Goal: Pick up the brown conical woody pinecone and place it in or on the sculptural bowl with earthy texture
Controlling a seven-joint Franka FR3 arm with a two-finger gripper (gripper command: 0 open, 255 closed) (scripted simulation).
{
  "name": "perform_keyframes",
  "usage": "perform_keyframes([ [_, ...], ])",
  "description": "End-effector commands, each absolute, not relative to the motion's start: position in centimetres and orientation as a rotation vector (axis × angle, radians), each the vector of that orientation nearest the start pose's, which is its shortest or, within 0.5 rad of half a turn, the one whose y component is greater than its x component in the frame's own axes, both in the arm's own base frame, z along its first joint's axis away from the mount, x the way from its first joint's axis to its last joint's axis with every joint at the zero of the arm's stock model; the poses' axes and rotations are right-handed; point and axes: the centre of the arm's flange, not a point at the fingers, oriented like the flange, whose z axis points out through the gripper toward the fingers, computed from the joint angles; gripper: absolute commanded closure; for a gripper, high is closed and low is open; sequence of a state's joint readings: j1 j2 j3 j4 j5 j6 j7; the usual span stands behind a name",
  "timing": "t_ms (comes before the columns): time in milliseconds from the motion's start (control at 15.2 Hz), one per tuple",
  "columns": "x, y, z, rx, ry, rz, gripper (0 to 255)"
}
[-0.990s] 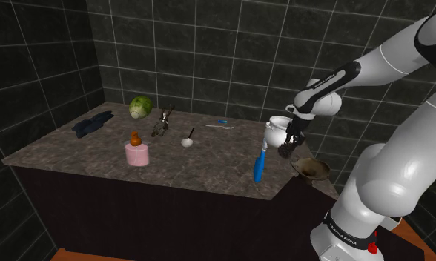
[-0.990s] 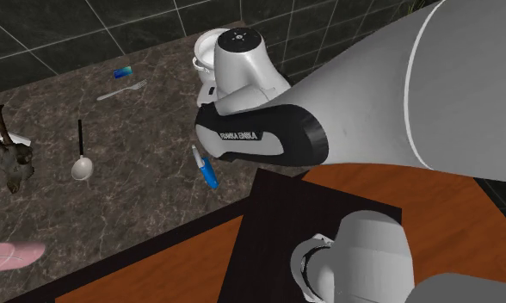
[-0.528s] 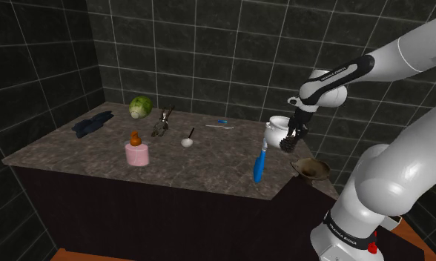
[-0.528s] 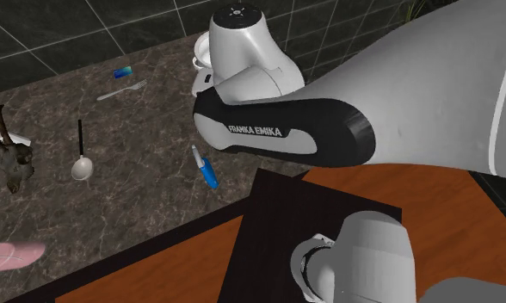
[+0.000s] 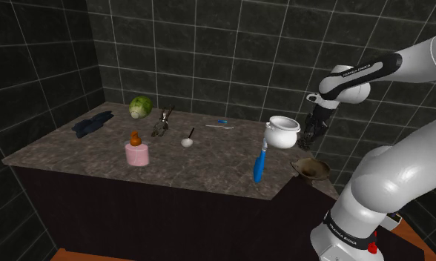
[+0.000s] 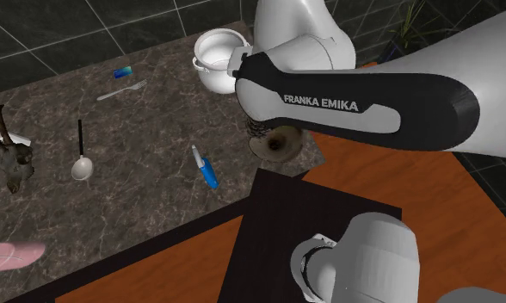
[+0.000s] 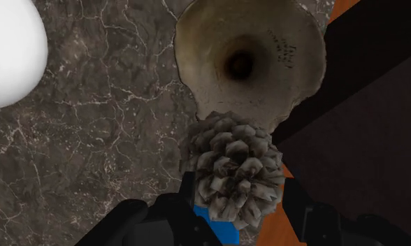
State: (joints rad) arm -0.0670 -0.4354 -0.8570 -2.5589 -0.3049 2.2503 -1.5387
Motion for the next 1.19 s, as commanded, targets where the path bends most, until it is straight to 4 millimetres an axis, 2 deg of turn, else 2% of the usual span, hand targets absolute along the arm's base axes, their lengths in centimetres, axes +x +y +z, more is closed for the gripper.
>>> perform_keyframes([
  [0, 23.4, -35.0, 37.2, -2.842, -1.299, -0.137, 255],
  [396, 17.2, -39.6, 38.9, -2.842, -1.299, -0.137, 255],
  [462, 17.1, -39.7, 38.9, -2.842, -1.299, -0.137, 255],
  [1122, 17.1, -39.7, 33.6, -2.842, -1.299, -0.137, 255],
])
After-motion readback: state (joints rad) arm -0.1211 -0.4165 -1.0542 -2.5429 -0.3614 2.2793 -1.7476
